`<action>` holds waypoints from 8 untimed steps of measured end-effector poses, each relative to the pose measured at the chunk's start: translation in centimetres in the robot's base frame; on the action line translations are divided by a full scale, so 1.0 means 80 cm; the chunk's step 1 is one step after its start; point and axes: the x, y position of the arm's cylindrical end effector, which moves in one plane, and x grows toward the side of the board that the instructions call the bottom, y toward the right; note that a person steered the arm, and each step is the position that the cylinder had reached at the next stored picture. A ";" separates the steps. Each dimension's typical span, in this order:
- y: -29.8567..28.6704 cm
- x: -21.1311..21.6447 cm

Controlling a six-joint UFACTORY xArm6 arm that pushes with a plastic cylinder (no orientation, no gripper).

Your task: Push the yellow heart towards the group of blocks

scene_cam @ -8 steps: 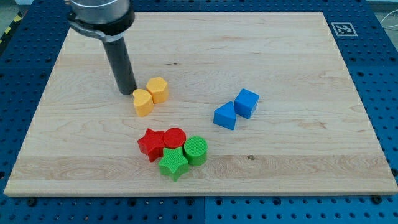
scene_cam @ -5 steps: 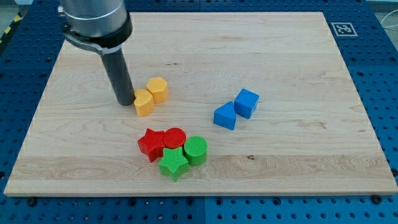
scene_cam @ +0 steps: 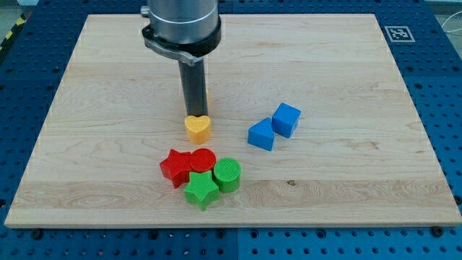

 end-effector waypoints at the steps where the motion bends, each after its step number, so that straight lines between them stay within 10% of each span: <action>1: -0.022 0.000; 8: 0.049 0.016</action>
